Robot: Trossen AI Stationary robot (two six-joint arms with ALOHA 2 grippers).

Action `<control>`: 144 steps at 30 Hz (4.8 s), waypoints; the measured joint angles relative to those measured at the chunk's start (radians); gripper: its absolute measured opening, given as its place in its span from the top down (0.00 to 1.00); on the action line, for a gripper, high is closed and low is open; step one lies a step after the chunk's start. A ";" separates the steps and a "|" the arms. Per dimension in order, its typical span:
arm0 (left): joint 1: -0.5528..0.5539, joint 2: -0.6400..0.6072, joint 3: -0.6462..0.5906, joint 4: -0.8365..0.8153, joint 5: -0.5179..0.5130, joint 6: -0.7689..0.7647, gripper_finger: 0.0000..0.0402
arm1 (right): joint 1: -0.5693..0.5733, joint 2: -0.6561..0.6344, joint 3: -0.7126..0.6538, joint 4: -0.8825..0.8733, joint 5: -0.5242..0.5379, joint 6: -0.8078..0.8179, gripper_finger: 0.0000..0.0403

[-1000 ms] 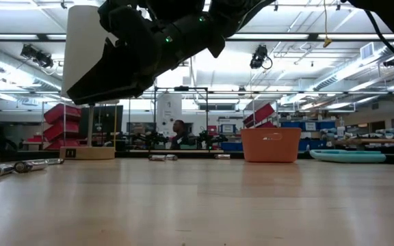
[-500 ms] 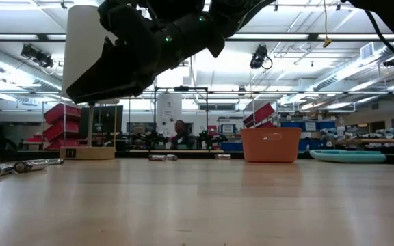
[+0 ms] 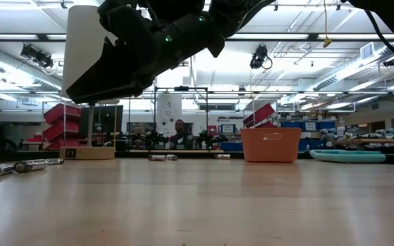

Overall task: Sort batteries
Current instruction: Put the silver battery into the yellow bin

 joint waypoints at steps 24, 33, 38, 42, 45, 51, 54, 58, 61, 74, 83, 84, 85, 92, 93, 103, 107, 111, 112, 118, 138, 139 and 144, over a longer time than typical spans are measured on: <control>0.006 -0.001 0.197 -0.409 -0.445 0.130 0.79 | -0.101 -0.113 0.000 -0.225 0.425 0.059 0.65; 0.021 -0.001 0.198 -0.571 -0.601 0.132 0.79 | -0.279 -0.138 0.000 -0.432 0.483 0.224 0.65; 0.034 -0.001 0.198 -0.582 -0.689 0.132 0.79 | -0.411 -0.140 0.000 -0.418 0.372 0.305 0.65; 0.038 -0.001 0.198 -0.587 -0.712 0.132 0.79 | -0.481 -0.140 0.000 -0.323 0.321 0.331 0.65; 0.038 -0.001 0.198 -0.608 -0.713 0.132 0.79 | -0.511 -0.140 0.000 -0.265 0.272 0.335 0.65; 0.038 -0.001 0.198 -0.636 -0.745 0.132 0.79 | -0.510 -0.137 0.000 -0.223 0.247 0.350 0.65; 0.038 -0.001 0.198 -0.639 -0.751 0.132 0.79 | -0.501 -0.133 0.000 -0.218 0.247 0.357 0.65; 0.038 -0.001 0.198 -0.639 -0.752 0.132 0.79 | -0.495 -0.133 0.000 -0.217 0.252 0.362 0.66; 0.038 -0.001 0.197 -0.639 -0.754 0.132 0.79 | -0.493 -0.132 0.000 -0.217 0.255 0.383 0.67; 0.038 -0.001 0.197 -0.632 -0.798 0.131 0.79 | -0.504 -0.130 -0.005 -0.216 0.303 0.370 0.69; 0.038 -0.001 0.197 -0.632 -0.803 0.131 0.79 | -0.538 -0.130 -0.005 -0.206 0.278 0.390 0.69; 0.038 -0.001 0.197 -0.632 -0.810 0.131 0.79 | -0.537 -0.130 -0.005 -0.203 0.274 0.390 0.69; 0.038 -0.001 0.197 -0.632 -0.819 0.131 0.79 | -0.536 -0.130 -0.005 -0.203 0.269 0.390 0.69; 0.038 -0.001 0.197 -0.630 -0.868 0.131 0.79 | -0.521 -0.053 -0.006 -0.155 0.224 0.408 0.69; 0.038 -0.001 0.197 -0.631 -0.868 0.131 0.79 | -0.514 -0.046 -0.004 -0.160 0.241 0.401 0.69; 0.038 -0.001 0.196 -0.627 -0.869 0.131 0.79 | -0.518 -0.043 0.017 -0.162 0.203 0.473 0.70; 0.038 -0.001 0.196 -0.628 -0.871 0.131 0.79 | -0.528 -0.048 0.021 -0.155 0.114 0.520 0.70; 0.038 -0.001 0.196 -0.628 -0.881 0.131 0.79 | -0.529 -0.047 0.020 -0.165 0.070 0.549 0.70; 0.038 -0.001 0.196 -0.628 -0.885 0.131 0.79 | -0.529 -0.047 0.020 -0.165 0.070 0.549 0.70; 0.038 -0.001 0.196 -0.627 -0.900 0.131 0.79 | -0.528 -0.047 0.020 -0.224 0.069 0.576 0.75; 0.038 -0.001 0.196 -0.629 -0.921 0.131 0.79 | -0.528 -0.047 0.020 -0.255 0.064 0.568 0.79; 0.038 -0.001 0.196 -0.629 -0.921 0.131 0.79 | -0.528 -0.047 0.020 -0.255 0.064 0.567 0.79; 0.038 -0.001 0.196 -0.629 -0.921 0.131 0.79 | -0.521 -0.047 0.020 -0.214 0.048 0.510 0.79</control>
